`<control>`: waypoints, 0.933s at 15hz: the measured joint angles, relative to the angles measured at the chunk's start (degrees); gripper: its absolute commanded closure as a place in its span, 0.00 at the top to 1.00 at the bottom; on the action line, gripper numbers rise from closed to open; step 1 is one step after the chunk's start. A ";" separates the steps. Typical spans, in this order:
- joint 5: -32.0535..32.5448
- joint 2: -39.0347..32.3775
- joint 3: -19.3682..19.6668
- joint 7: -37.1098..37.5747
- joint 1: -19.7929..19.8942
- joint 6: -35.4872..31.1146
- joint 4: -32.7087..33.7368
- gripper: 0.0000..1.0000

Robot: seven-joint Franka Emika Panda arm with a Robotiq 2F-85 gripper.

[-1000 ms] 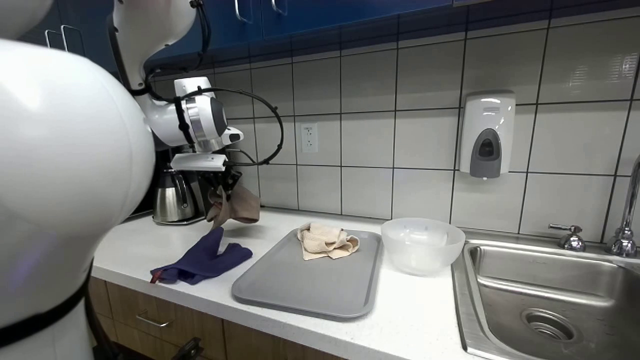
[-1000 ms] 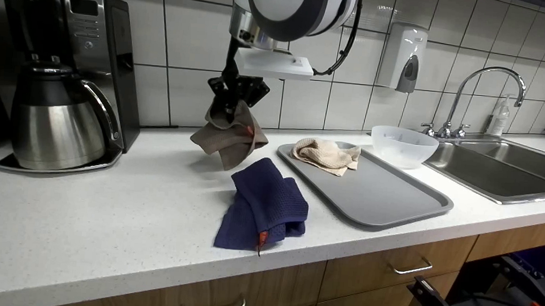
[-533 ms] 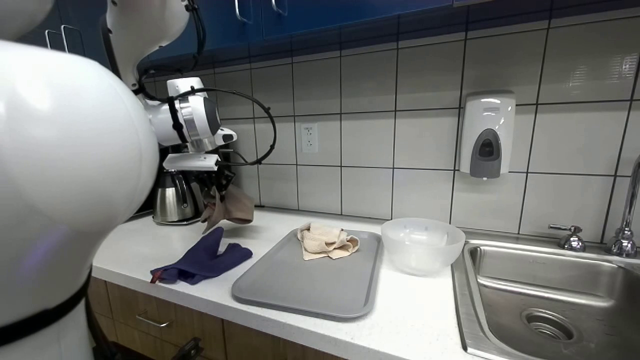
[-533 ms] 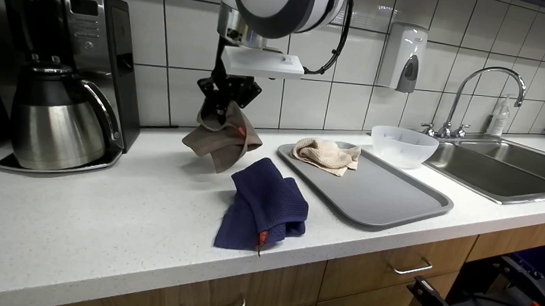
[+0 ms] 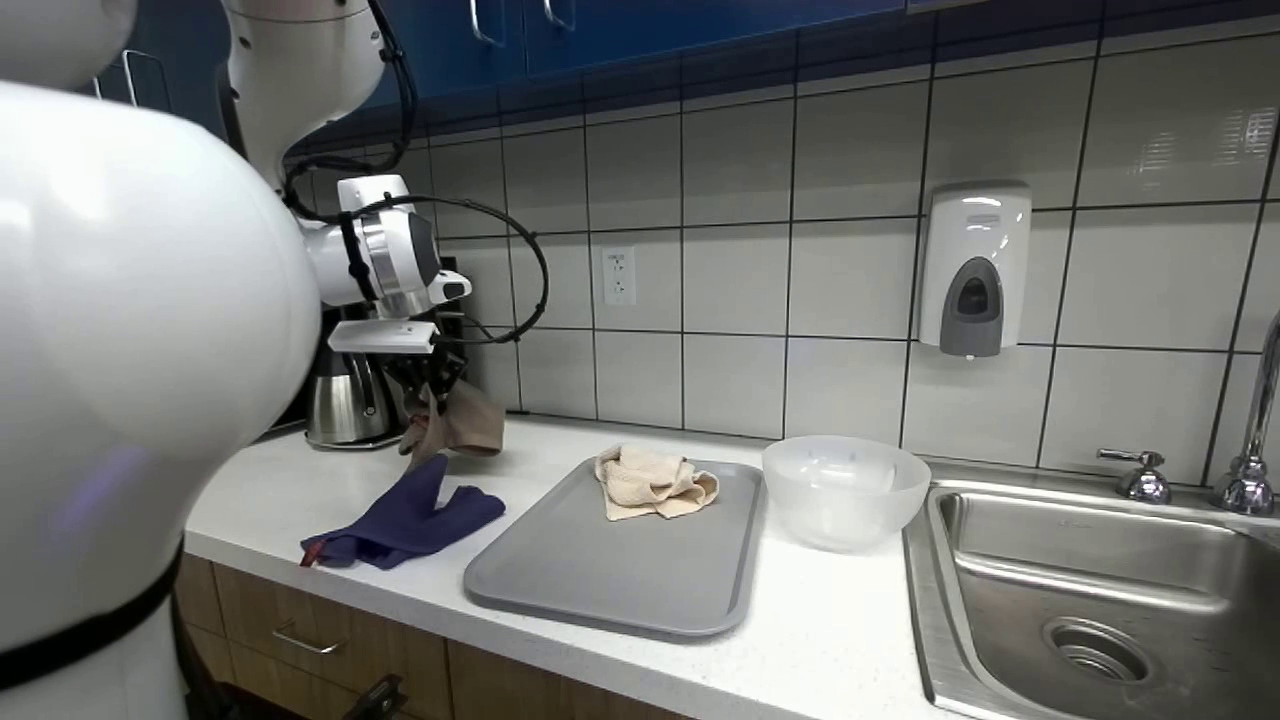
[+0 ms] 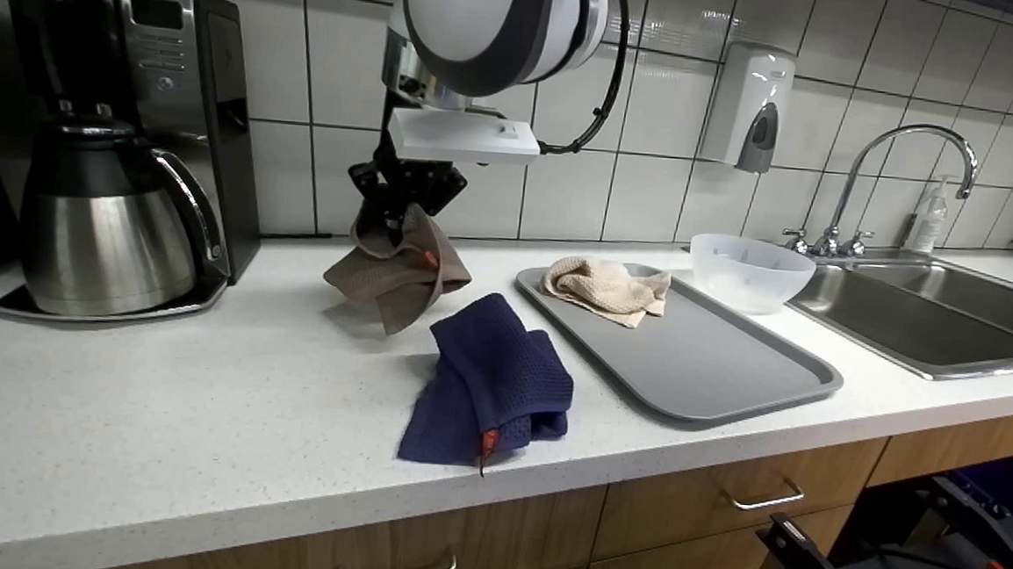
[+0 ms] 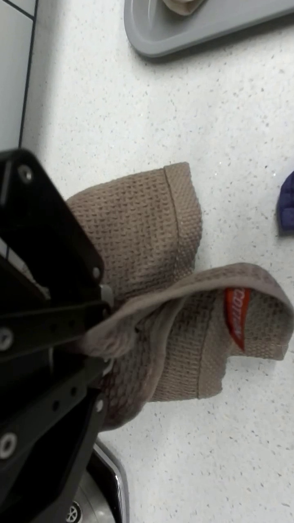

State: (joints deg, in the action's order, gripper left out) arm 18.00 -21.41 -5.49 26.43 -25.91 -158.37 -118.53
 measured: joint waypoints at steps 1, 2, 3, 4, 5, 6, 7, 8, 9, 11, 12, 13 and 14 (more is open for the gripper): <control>-0.01 -0.60 0.19 0.00 -0.16 0.01 0.51 0.01; -0.04 -1.14 0.32 0.00 -0.25 0.02 0.99 0.01; -0.06 -1.69 0.45 0.00 -0.33 0.05 1.46 0.01; -0.12 -2.18 0.57 0.00 -0.43 0.08 1.89 0.01; -0.22 -2.67 0.71 0.00 -0.56 0.10 2.32 0.01; -0.31 -3.11 0.82 0.00 -0.67 0.12 2.65 0.01; -0.39 -3.50 0.92 0.00 -0.80 0.16 2.99 0.30; -0.42 -3.86 0.99 0.00 -0.92 0.25 3.30 0.31; -0.64 -4.15 1.02 0.00 -1.01 0.45 3.56 0.36; -0.99 -4.61 1.02 0.00 -1.13 0.86 4.03 0.53; -1.15 -4.70 1.02 0.00 -1.17 1.02 4.20 0.60; -1.32 -4.75 1.04 0.00 -1.17 1.12 4.38 0.66; -1.54 -4.84 1.14 0.00 -1.17 1.16 4.57 0.75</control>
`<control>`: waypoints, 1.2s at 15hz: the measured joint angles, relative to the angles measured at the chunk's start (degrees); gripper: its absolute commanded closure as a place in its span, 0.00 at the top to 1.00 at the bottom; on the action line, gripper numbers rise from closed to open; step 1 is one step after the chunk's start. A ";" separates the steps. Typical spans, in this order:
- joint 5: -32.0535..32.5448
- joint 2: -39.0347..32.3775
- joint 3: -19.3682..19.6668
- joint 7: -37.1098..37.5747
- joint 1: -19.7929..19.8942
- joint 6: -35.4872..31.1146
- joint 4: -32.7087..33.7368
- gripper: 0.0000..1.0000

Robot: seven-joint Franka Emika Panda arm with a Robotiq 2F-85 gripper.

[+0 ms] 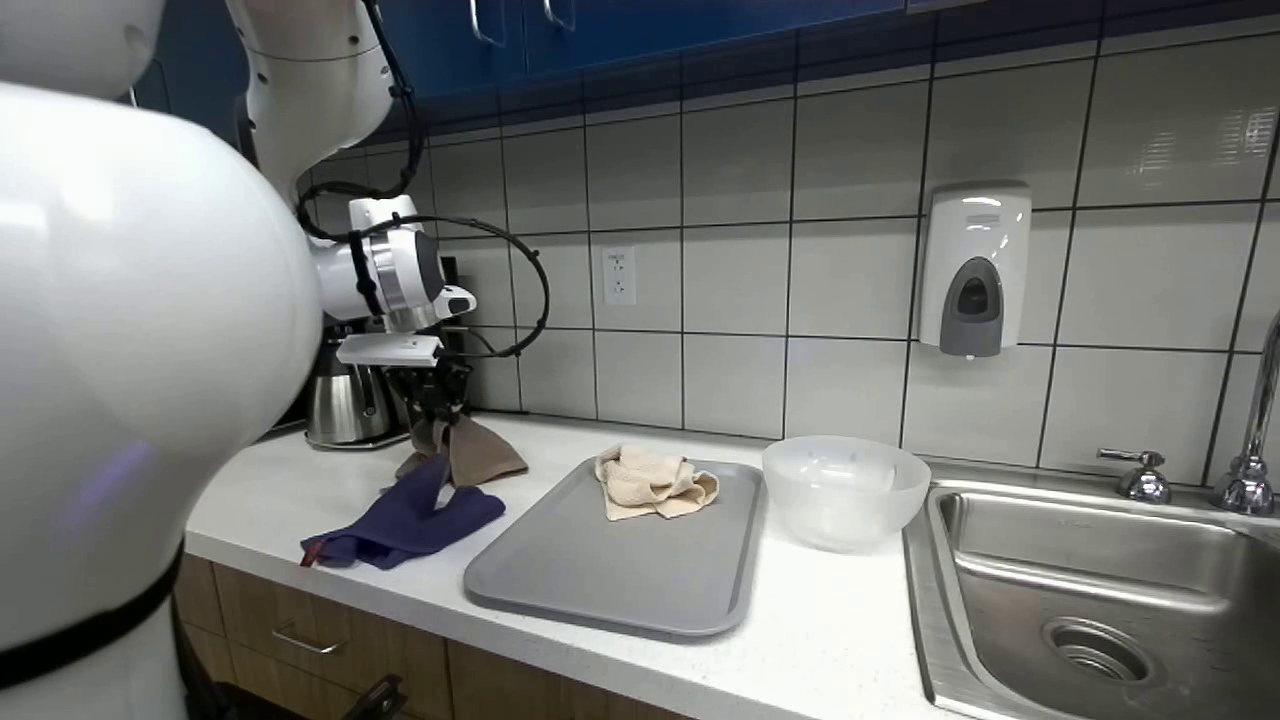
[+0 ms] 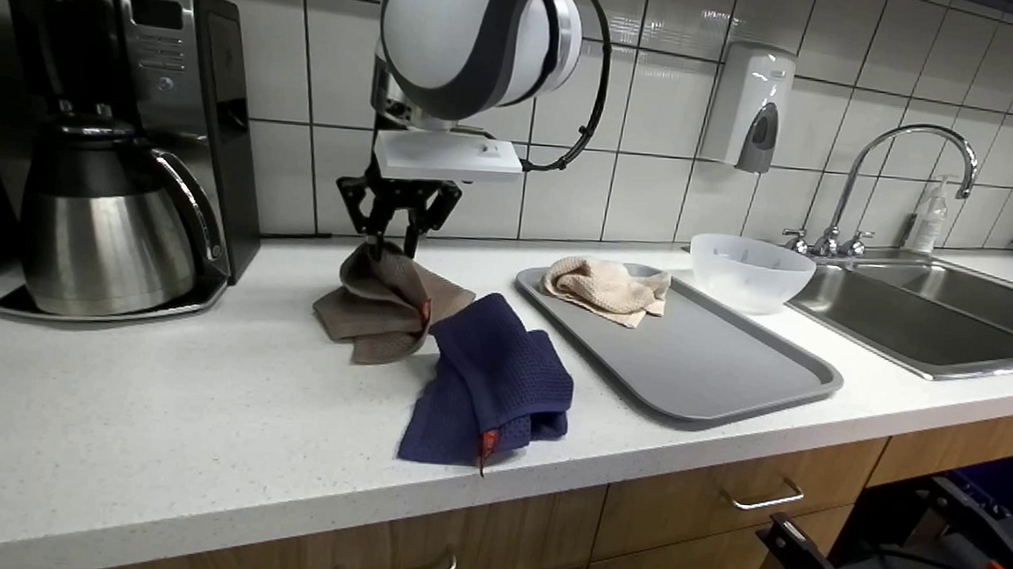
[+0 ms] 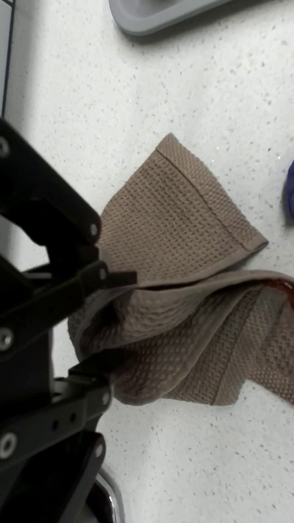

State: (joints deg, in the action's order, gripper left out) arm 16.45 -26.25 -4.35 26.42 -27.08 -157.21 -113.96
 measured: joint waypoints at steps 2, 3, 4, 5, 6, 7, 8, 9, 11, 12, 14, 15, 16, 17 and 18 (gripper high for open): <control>-0.44 -0.15 0.40 -0.02 0.01 0.00 0.24 0.90; -0.67 -0.15 0.50 -0.02 0.01 0.02 0.36 0.96; -0.90 -0.11 0.53 -0.02 0.00 0.10 0.47 1.00; -1.19 -0.05 0.51 -0.03 -0.02 0.28 0.54 1.00; -1.49 0.07 0.50 -0.03 -0.02 0.46 0.56 1.00; -1.71 0.27 0.50 -0.03 -0.02 0.68 0.56 1.00; -1.86 0.56 0.50 -0.04 -0.02 0.93 0.56 1.00; -2.04 0.88 0.50 -0.04 -0.02 1.17 0.56 1.00; -2.41 1.75 0.50 -0.04 0.00 1.83 0.53 1.00; -2.64 2.27 0.50 -0.04 0.03 2.25 0.48 1.00; -2.79 3.29 1.02 0.65 0.04 5.08 0.31 1.00; -2.81 3.51 1.58 0.78 0.21 7.01 0.22 1.00; -2.81 3.52 1.78 0.77 0.67 7.51 0.14 1.00; -2.84 3.52 1.85 0.70 1.31 7.70 0.07 1.00; -2.84 3.52 1.88 0.69 1.79 7.80 -0.01 1.00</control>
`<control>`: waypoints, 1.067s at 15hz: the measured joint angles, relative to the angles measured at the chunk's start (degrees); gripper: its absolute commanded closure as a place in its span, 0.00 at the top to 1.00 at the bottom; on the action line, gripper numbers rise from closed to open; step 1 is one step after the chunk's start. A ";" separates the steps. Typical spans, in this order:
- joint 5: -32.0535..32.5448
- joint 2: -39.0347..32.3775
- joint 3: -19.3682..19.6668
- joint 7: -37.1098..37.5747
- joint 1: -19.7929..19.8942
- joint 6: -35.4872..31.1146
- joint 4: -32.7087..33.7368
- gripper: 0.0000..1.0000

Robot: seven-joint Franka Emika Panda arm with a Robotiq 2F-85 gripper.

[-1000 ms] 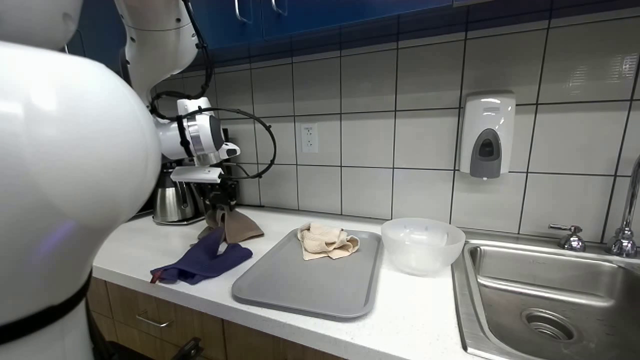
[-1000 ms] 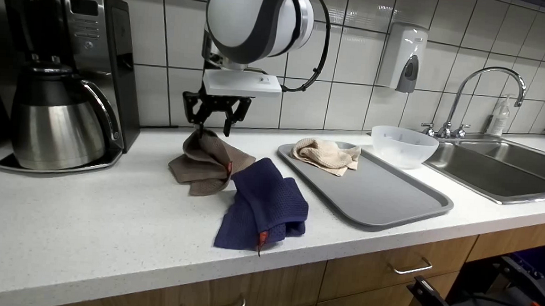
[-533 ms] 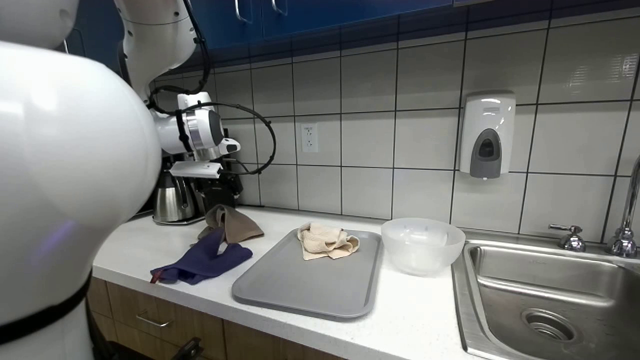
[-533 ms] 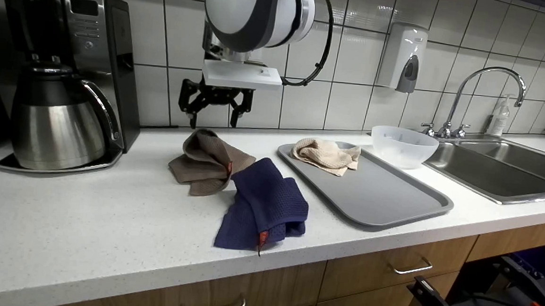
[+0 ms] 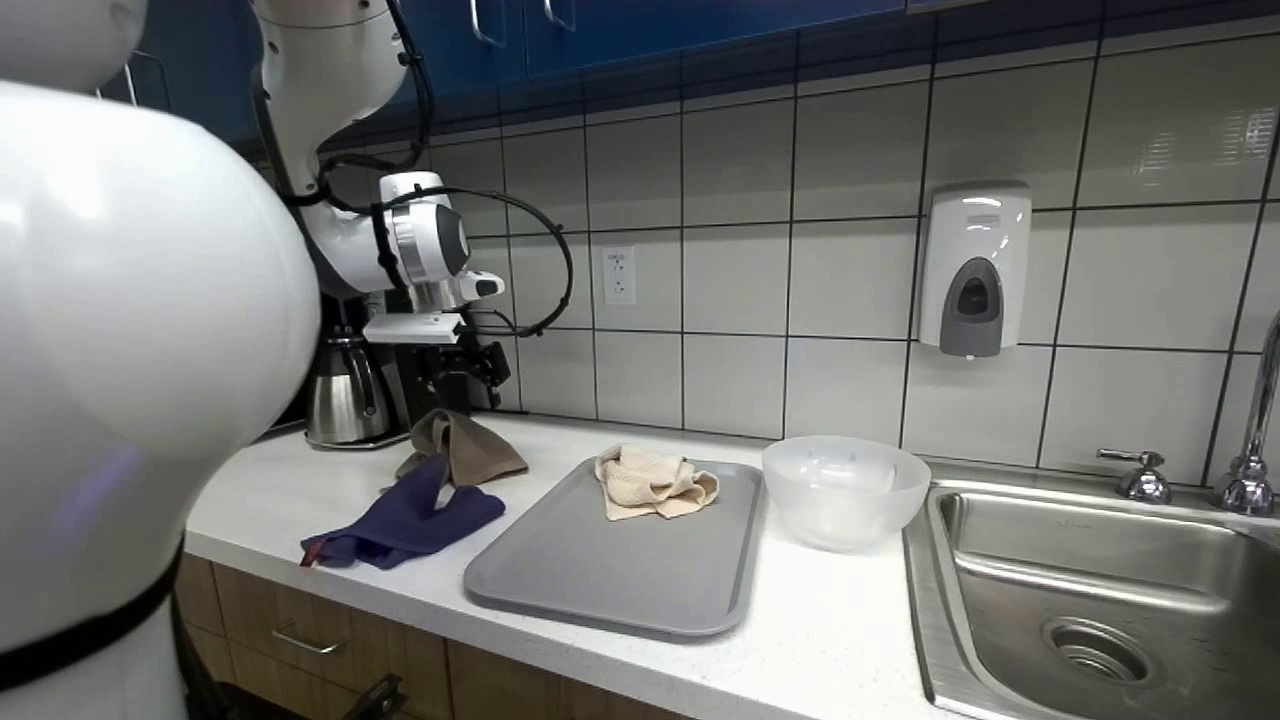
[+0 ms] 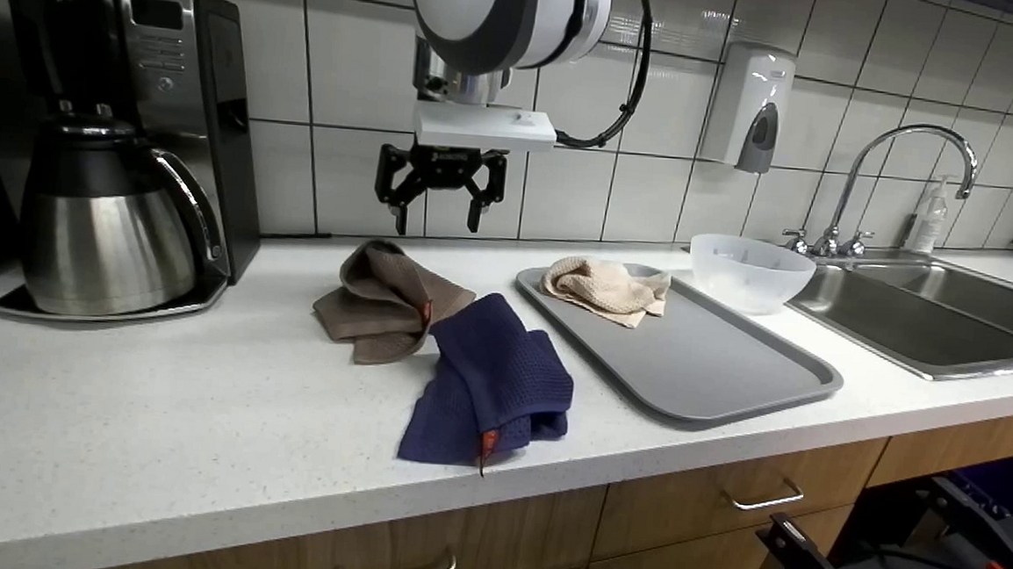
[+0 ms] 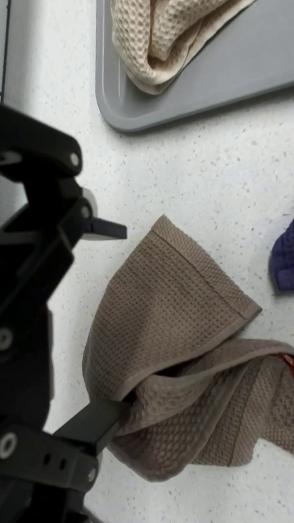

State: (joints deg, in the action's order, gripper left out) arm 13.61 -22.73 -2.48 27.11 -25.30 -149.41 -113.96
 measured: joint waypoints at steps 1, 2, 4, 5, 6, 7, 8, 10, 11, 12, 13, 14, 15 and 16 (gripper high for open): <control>-0.02 0.00 0.02 0.00 0.30 0.06 -0.06 1.00; -0.02 0.00 0.02 0.00 0.60 0.10 -0.09 1.00; -0.03 0.00 0.04 0.00 0.91 0.11 -0.14 1.00; -0.03 0.00 0.04 0.00 0.97 0.11 -0.15 1.00; -0.06 0.00 0.04 0.00 1.02 0.11 -0.16 1.00; -0.10 0.00 0.04 0.00 1.05 0.11 -0.16 1.00; -0.14 0.00 0.04 0.03 1.07 0.11 -0.16 1.00; -0.45 0.00 0.04 0.04 1.09 0.11 -0.18 1.00; -0.78 0.00 0.04 0.04 1.09 0.11 -0.19 1.00; -1.11 0.00 0.04 0.04 1.09 0.11 -0.21 1.00; -1.31 0.00 0.04 0.05 1.09 0.11 -0.23 1.00; -1.36 0.00 0.04 0.05 1.09 0.11 -0.26 1.00; -1.38 0.00 0.04 0.05 1.10 0.11 -0.28 1.00; -1.40 0.00 0.04 0.05 1.10 0.11 -0.30 1.00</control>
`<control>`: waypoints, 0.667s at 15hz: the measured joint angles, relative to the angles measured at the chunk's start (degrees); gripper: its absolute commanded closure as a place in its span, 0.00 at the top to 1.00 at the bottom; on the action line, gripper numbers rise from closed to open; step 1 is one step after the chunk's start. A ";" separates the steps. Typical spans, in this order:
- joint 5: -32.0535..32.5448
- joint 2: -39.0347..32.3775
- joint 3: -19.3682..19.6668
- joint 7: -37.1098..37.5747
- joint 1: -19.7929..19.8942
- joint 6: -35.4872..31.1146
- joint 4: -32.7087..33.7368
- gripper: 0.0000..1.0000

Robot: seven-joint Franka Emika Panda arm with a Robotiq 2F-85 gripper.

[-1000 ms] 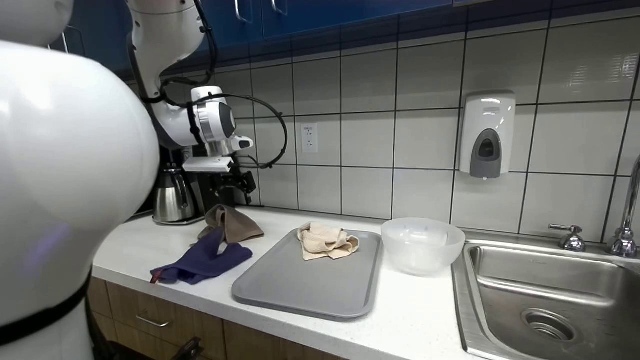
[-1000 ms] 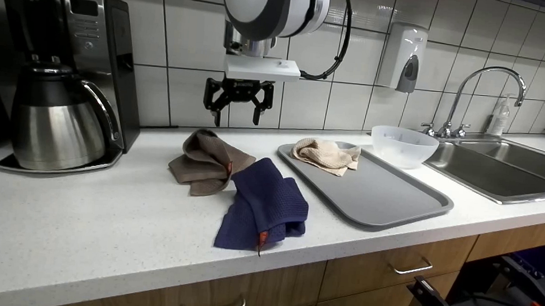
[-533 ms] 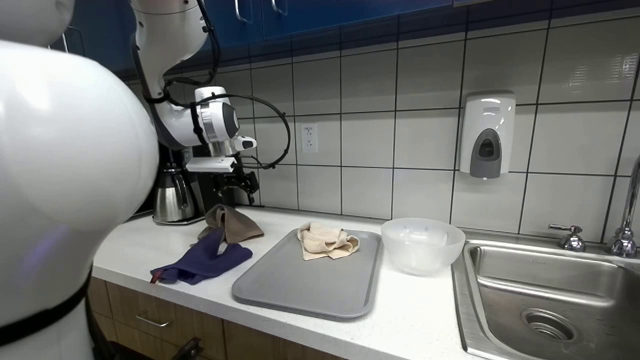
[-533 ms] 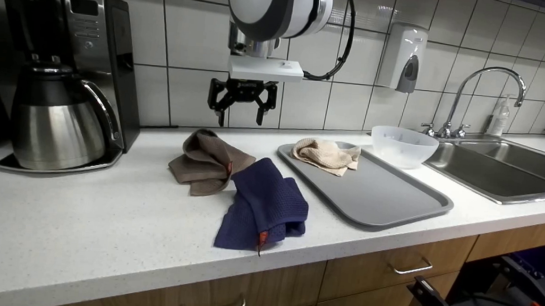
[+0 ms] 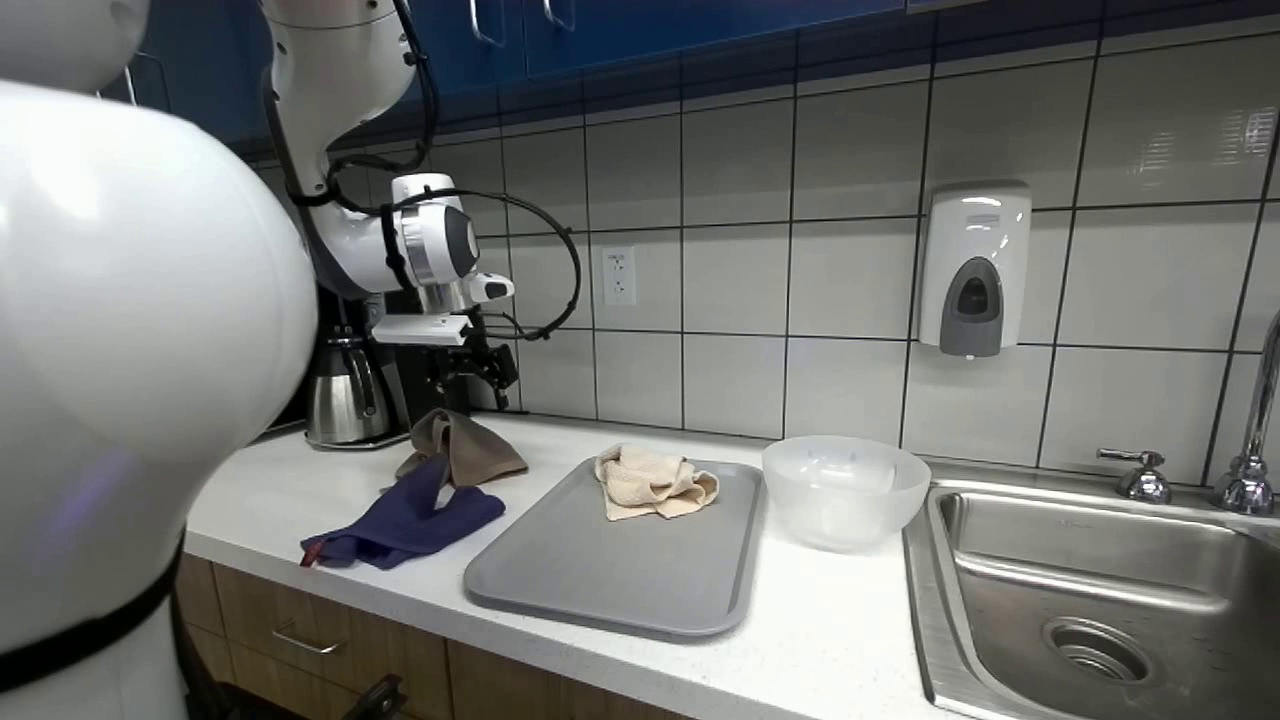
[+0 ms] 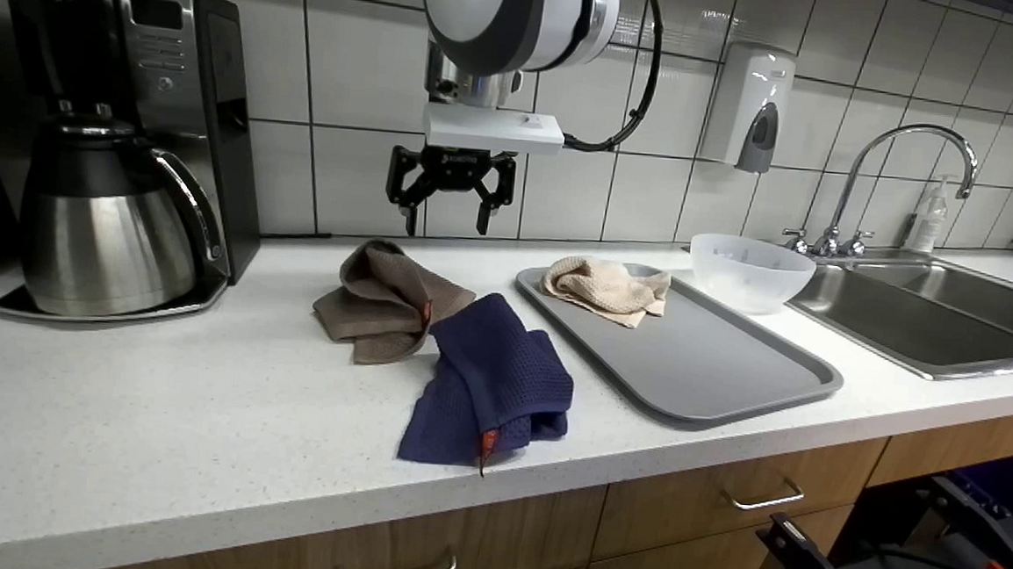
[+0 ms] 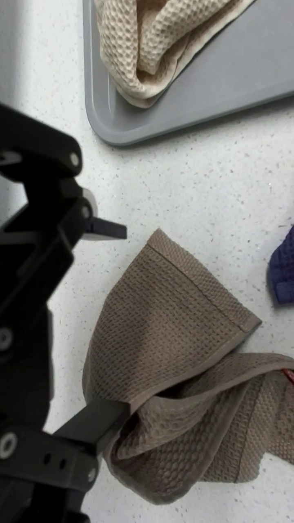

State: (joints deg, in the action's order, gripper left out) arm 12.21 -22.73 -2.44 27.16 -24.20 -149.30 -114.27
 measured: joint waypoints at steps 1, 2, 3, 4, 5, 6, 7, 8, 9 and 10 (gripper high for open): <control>-0.01 0.00 0.00 0.00 0.00 0.00 -0.01 1.00; -0.02 0.00 0.00 0.00 0.00 0.00 -0.01 1.00; -0.03 0.00 0.00 0.00 0.00 0.00 -0.02 1.00; -0.03 0.00 0.00 0.00 0.00 0.00 -0.02 1.00; -0.04 0.00 0.00 0.00 0.00 0.00 -0.02 1.00; -0.03 -0.04 0.00 0.00 0.00 -0.02 -0.02 1.00; -0.03 -0.08 -0.01 -0.04 0.00 -0.04 -0.06 1.00; -0.03 -0.08 -0.02 -0.07 0.00 -0.06 -0.15 1.00; -0.03 -0.07 -0.02 -0.08 0.00 -0.11 -0.26 1.00; -0.03 -0.05 -0.02 -0.12 0.01 -0.14 -0.40 1.00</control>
State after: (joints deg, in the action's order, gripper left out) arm 12.18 -22.78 -2.46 27.04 -24.20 -149.44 -114.67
